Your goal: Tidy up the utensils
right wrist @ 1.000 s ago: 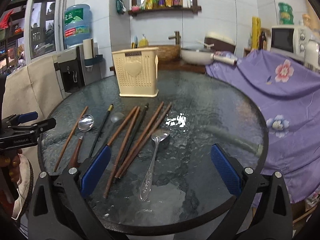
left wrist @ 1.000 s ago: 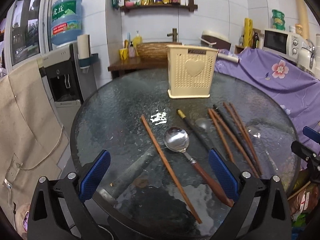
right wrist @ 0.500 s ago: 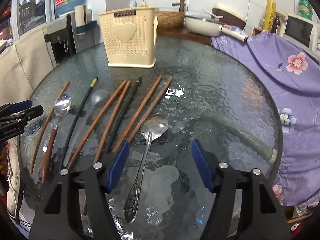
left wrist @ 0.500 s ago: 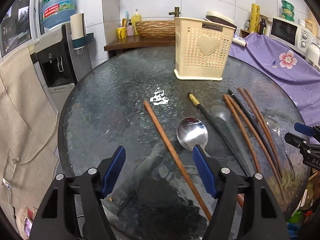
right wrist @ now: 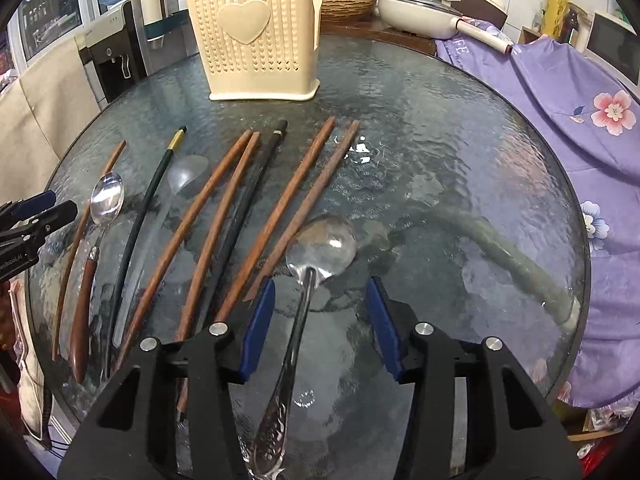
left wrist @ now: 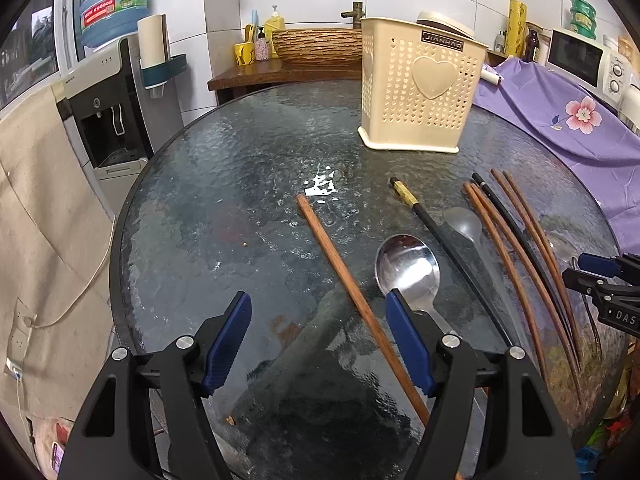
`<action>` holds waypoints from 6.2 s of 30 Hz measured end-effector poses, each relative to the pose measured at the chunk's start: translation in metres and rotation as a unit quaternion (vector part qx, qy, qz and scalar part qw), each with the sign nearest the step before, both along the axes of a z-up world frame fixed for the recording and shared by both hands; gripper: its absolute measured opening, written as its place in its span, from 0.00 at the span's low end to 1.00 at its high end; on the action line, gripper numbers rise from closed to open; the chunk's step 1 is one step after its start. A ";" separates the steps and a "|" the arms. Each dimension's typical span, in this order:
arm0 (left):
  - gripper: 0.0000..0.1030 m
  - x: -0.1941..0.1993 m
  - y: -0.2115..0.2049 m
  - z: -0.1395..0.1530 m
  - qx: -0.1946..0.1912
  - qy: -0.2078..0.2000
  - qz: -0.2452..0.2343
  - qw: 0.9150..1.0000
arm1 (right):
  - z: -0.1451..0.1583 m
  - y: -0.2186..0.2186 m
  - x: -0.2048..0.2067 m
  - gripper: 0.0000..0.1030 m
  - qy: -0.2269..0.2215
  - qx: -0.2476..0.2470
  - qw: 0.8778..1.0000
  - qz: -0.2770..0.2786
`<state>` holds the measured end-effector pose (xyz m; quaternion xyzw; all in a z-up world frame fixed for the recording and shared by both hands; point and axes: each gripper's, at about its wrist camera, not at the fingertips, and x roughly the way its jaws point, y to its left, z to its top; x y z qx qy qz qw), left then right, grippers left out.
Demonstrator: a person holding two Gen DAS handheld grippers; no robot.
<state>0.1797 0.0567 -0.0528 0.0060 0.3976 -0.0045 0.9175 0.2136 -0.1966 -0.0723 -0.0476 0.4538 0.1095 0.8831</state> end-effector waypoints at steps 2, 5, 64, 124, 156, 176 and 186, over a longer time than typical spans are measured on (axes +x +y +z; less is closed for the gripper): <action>0.66 0.006 0.003 0.000 -0.007 0.005 0.003 1.000 | 0.000 0.001 0.004 0.44 0.003 0.006 1.000 0.000; 0.66 0.017 0.006 -0.001 -0.021 0.017 0.005 1.000 | 0.001 0.003 0.011 0.43 0.006 0.007 1.000 -0.001; 0.06 0.088 -0.023 -0.005 0.002 0.076 0.041 0.996 | 0.000 0.012 0.030 0.08 0.001 0.006 0.999 0.054; 0.06 0.030 -0.007 0.120 -0.076 -0.106 -0.016 0.991 | 0.009 0.011 0.045 0.51 -0.015 0.019 0.997 0.079; 0.06 0.019 -0.010 0.130 -0.076 -0.127 -0.021 0.989 | 0.100 -0.008 0.002 0.34 -0.147 0.066 0.984 0.077; 0.06 0.014 -0.009 0.147 -0.073 -0.145 -0.031 0.986 | 0.118 -0.008 0.001 0.33 -0.160 0.069 0.981 0.087; 0.06 0.018 -0.010 0.150 -0.071 -0.149 -0.033 0.986 | 0.124 -0.009 0.008 0.33 -0.159 0.074 0.980 0.089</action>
